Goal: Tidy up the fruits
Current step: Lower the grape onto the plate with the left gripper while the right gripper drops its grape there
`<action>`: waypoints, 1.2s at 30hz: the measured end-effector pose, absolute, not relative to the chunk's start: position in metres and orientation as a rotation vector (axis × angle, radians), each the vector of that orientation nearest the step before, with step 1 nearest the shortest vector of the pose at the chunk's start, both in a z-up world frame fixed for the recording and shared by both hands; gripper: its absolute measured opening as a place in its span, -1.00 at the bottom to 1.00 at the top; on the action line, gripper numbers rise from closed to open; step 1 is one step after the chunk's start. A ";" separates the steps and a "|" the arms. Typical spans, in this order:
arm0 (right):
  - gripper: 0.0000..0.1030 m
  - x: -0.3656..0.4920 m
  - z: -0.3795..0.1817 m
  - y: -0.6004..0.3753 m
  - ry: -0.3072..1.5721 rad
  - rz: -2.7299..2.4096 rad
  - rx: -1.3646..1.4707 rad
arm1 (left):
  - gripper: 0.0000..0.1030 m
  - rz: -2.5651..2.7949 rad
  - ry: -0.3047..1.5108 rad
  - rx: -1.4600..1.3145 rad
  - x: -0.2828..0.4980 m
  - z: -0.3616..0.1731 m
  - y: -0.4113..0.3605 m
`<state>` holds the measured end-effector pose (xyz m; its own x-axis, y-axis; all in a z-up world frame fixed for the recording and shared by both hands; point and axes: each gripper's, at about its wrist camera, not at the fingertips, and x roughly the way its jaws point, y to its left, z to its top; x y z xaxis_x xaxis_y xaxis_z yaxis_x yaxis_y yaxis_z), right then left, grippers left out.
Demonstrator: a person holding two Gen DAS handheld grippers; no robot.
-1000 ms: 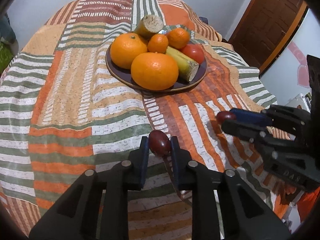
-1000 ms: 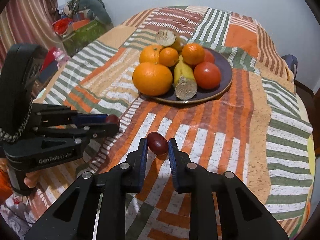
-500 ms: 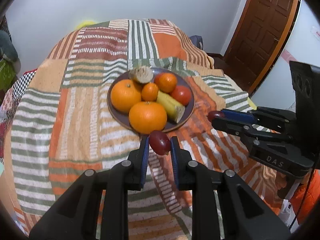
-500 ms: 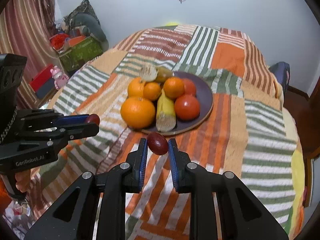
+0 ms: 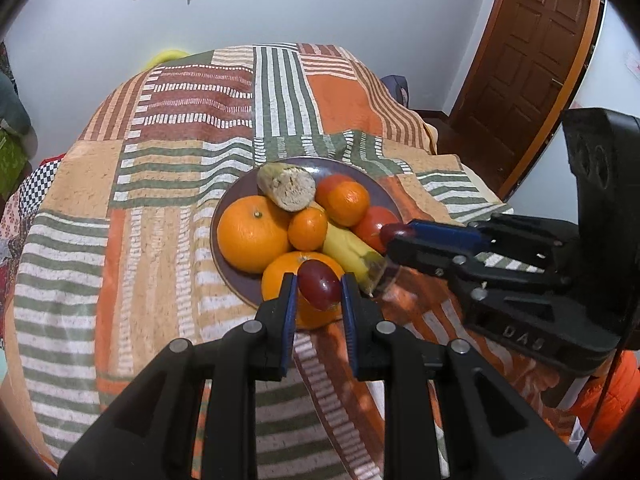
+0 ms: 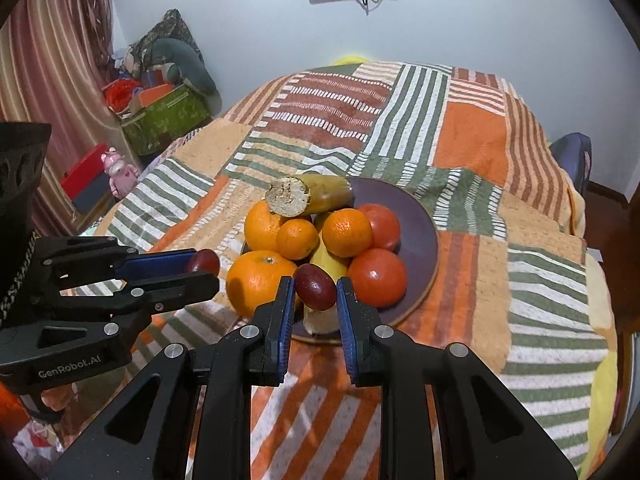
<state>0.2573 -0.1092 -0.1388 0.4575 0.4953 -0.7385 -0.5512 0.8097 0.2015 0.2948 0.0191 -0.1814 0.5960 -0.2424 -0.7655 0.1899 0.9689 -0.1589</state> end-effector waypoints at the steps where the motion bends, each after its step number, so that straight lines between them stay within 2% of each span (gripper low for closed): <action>1: -0.62 0.260 -0.140 -0.107 0.889 0.647 -0.075 | -0.59 -0.253 0.897 -0.063 0.298 -0.182 0.019; 17: -0.62 0.276 -0.165 -0.100 0.945 0.658 -0.076 | -0.58 -0.277 0.912 -0.092 0.324 -0.202 0.019; 23: -0.59 0.272 -0.161 -0.098 0.933 0.643 -0.111 | -0.15 -0.246 0.922 -0.079 0.323 -0.201 0.021; 27: -0.38 0.270 -0.156 -0.104 0.918 0.638 -0.103 | -0.14 -0.236 0.911 -0.086 0.314 -0.195 0.028; 36: -0.37 0.249 -0.116 -0.126 0.818 0.569 -0.093 | -0.14 -0.209 0.768 -0.097 0.270 -0.136 0.035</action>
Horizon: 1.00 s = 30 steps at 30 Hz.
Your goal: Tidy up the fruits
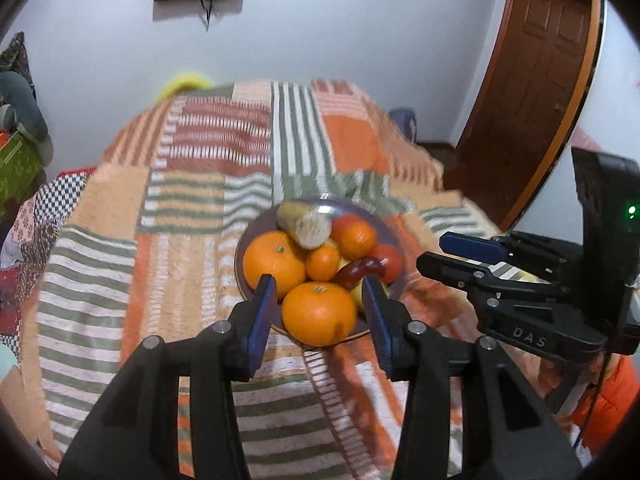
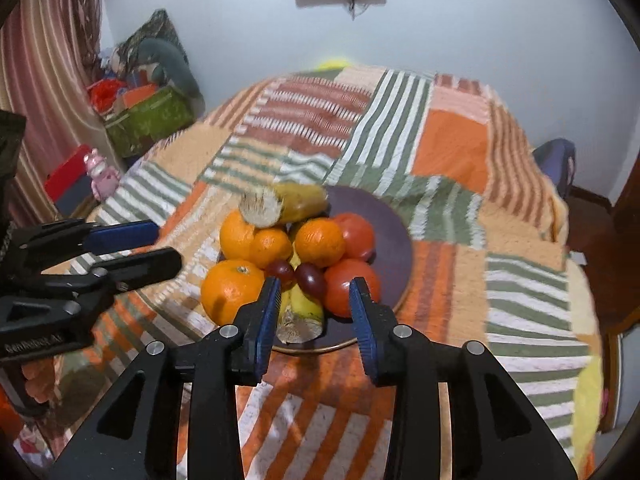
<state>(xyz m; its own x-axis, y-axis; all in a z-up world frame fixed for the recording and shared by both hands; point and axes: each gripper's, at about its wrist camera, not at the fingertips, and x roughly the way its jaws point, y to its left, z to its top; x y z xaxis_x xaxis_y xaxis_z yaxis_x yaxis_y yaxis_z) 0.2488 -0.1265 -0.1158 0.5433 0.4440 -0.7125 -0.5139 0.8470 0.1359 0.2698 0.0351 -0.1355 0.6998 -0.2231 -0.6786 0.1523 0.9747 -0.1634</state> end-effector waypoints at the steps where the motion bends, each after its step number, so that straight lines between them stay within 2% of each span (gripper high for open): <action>1: -0.37 0.242 -0.105 -0.130 0.793 0.571 -0.087 | -0.14 -0.210 0.749 -0.101 0.264 -0.127 0.035; 15: -0.30 0.115 0.035 -0.168 0.395 0.548 -0.002 | -0.14 -0.134 0.307 -0.053 0.109 0.015 0.018; 19: -0.15 0.083 0.053 -0.172 0.294 0.522 0.024 | 0.23 -0.127 0.233 -0.048 0.074 0.032 0.012; 21: -0.08 0.070 0.058 -0.173 0.256 0.505 0.031 | 0.33 -0.110 0.197 -0.036 0.058 0.037 0.009; 23: 0.04 0.060 0.061 -0.174 0.234 0.497 0.038 | 0.57 -0.099 0.181 -0.031 0.050 0.040 0.008; 27: 0.22 0.051 0.063 -0.172 0.204 0.476 0.031 | 0.86 -0.075 0.139 -0.027 0.034 0.042 0.007; 30: 0.55 0.049 0.062 -0.167 0.174 0.432 0.009 | 0.95 -0.065 0.123 -0.029 0.026 0.043 0.009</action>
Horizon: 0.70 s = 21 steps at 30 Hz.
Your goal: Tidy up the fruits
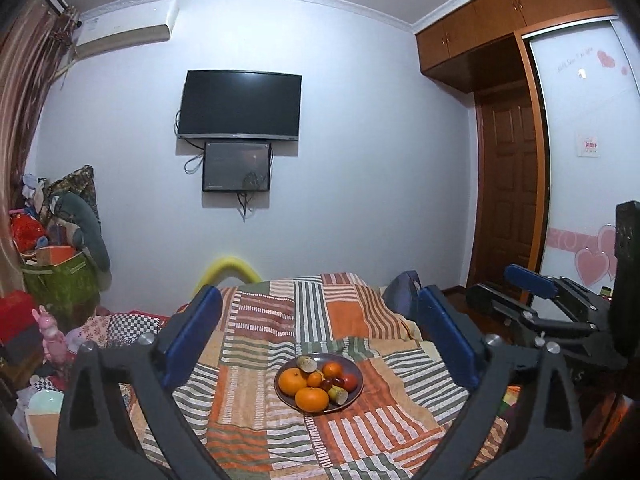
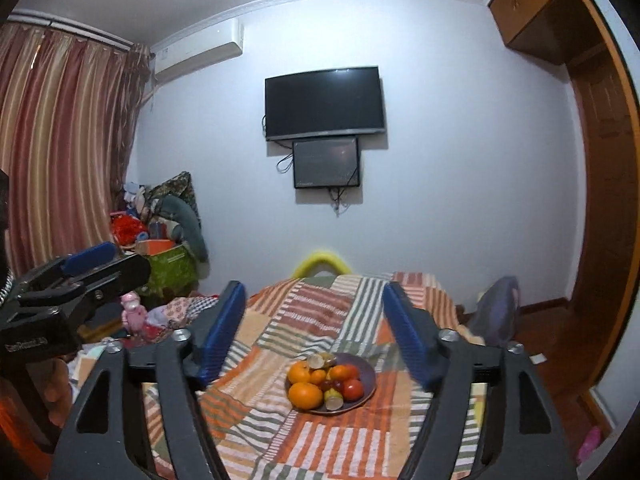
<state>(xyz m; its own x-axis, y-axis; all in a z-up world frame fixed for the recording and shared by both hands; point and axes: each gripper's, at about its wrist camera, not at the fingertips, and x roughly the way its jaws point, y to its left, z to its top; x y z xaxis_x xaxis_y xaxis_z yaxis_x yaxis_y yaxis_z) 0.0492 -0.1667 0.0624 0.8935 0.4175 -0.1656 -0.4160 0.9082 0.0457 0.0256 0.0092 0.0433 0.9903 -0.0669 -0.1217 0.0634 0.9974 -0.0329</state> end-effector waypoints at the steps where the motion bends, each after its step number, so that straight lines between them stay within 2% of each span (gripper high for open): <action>1: 0.66 0.048 0.062 -0.166 0.163 0.418 0.005 | 0.98 -0.061 0.121 -0.025 0.024 0.044 0.009; 6: 1.00 0.042 0.063 -0.166 0.155 0.391 0.017 | 1.00 -0.058 0.129 -0.021 0.020 0.039 0.010; 21: 1.00 0.027 0.056 -0.170 0.144 0.345 -0.012 | 1.00 -0.040 0.132 -0.012 0.017 0.033 0.011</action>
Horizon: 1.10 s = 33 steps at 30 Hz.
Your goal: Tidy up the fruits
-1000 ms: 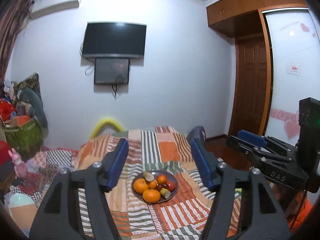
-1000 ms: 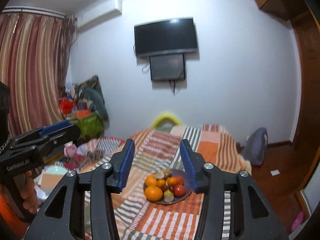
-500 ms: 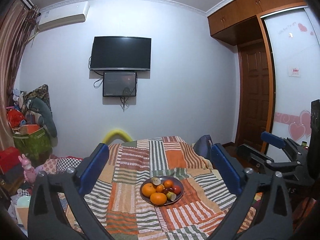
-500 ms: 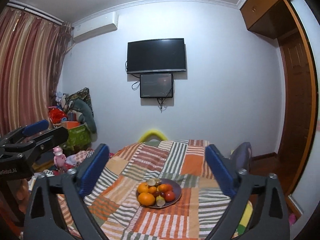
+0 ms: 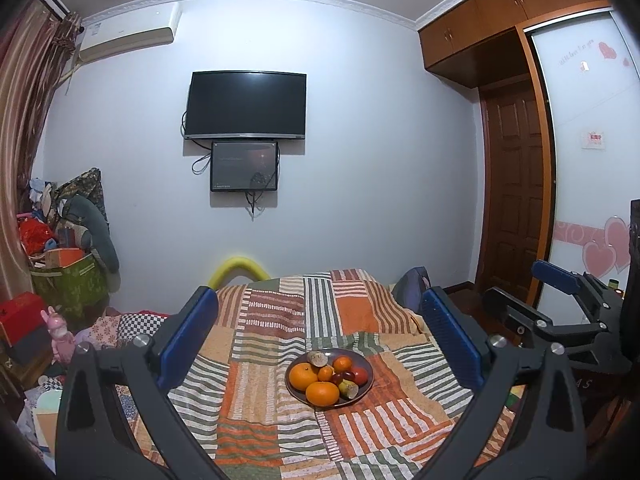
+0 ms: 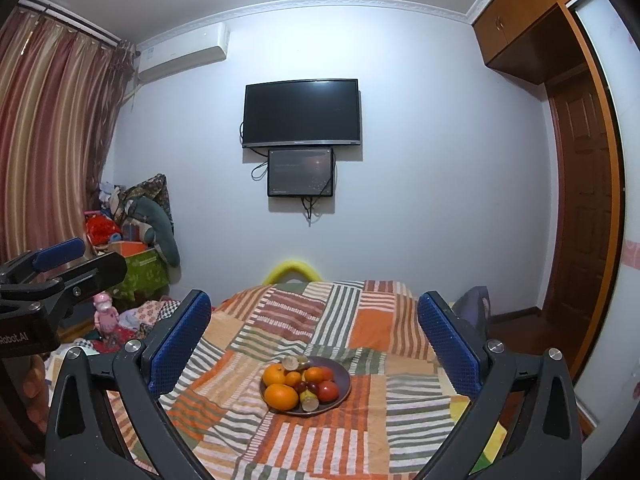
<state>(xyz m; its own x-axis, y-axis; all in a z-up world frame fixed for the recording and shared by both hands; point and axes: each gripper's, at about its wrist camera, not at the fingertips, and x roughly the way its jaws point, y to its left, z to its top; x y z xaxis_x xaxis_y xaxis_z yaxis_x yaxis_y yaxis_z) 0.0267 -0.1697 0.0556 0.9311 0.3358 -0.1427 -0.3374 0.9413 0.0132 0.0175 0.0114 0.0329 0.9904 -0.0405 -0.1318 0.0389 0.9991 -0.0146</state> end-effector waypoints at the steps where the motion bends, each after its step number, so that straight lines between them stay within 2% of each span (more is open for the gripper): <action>1: 1.00 0.026 0.055 -0.170 0.145 0.342 -0.013 | 1.00 -0.042 0.135 -0.011 0.018 0.032 0.011; 33: 1.00 0.024 0.063 -0.173 0.150 0.336 0.013 | 1.00 -0.047 0.154 -0.024 0.025 0.024 0.014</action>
<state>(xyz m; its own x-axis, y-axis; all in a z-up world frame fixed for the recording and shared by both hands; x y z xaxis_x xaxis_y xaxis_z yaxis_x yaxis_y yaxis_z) 0.0241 -0.1734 0.0630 0.9331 0.3295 -0.1442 -0.3276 0.9441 0.0376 0.0248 0.0141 0.0242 0.9870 -0.0482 -0.1530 0.0446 0.9986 -0.0274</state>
